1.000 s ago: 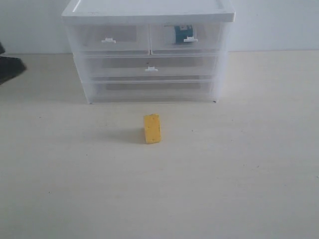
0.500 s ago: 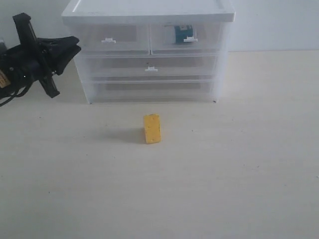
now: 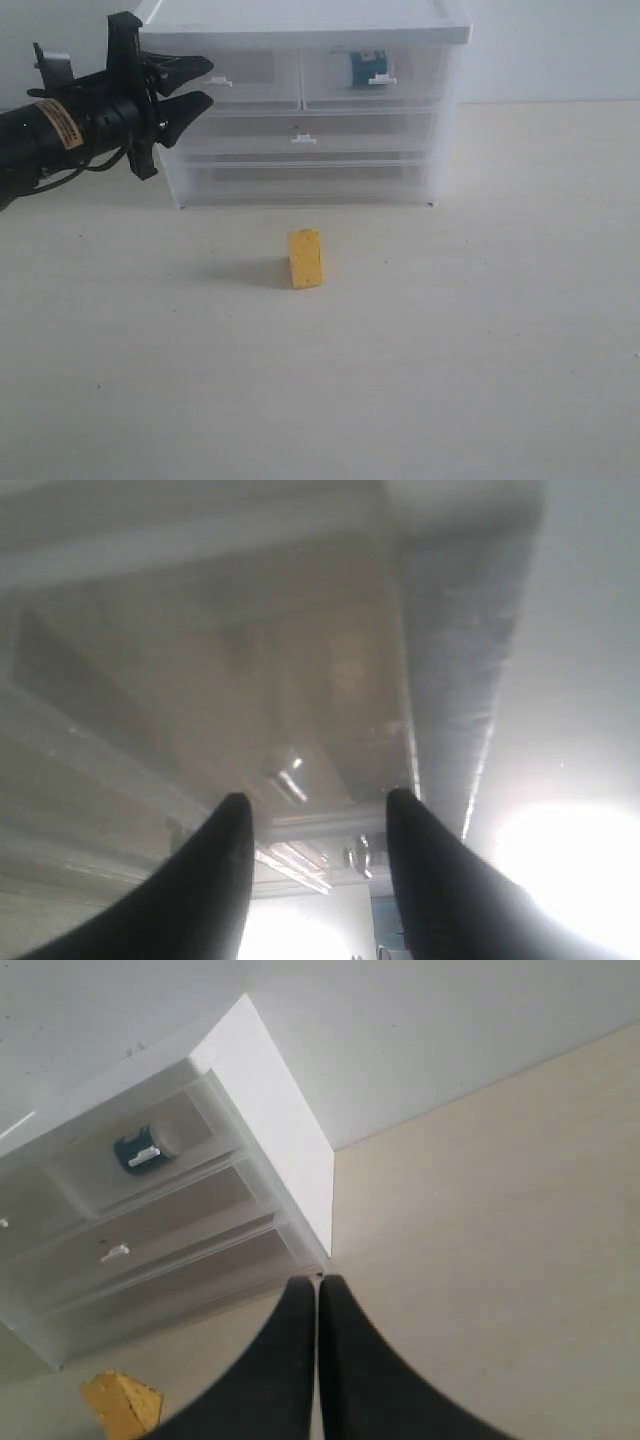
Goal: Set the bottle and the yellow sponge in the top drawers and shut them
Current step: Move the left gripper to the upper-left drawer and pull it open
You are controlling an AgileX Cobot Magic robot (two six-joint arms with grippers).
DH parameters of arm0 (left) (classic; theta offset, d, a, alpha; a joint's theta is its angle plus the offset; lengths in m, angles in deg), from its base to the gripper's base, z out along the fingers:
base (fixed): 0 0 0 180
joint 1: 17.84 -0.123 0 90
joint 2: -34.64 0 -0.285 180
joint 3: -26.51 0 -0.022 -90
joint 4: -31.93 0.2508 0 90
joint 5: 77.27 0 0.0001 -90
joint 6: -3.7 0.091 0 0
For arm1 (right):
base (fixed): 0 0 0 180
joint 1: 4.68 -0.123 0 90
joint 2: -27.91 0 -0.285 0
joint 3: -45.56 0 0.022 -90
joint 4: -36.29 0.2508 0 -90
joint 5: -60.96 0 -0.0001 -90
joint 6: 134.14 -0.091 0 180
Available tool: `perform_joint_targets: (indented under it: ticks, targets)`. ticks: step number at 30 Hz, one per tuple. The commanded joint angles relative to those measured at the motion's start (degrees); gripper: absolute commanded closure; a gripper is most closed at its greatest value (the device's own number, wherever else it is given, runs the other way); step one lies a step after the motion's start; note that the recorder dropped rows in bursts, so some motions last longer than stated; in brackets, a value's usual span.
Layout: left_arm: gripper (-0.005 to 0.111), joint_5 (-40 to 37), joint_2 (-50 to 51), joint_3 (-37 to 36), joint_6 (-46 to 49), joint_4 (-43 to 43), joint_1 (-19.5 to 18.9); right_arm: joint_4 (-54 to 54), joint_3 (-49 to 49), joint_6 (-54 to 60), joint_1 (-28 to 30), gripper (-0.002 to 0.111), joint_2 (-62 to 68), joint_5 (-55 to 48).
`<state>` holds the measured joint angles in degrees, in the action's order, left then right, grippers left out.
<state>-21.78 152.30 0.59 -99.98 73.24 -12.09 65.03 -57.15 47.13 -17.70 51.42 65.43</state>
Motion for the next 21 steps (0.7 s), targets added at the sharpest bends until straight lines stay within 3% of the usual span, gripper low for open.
perform_joint_targets:
  ticks: [1,7,12,21]
  targets:
    - [0.063,-0.91,2.99,1.42,1.13,-1.93,0.92,-0.1,-0.07,0.16,0.38,0.107,0.29,0.38]
    - [0.066,-1.69,5.24,7.6,1.13,-2.54,0.92,-0.1,-0.07,0.16,0.38,0.107,0.29,0.38]
    - [0.102,-1.93,5.38,8.11,1.13,-2.87,0.92,-0.1,-0.07,0.16,0.38,0.107,0.29,0.38]
    - [0.103,3.34,-1.4,-2.73,3.06,-3.41,1.53,-0.1,-0.07,0.16,0.38,0.107,0.29,0.38]
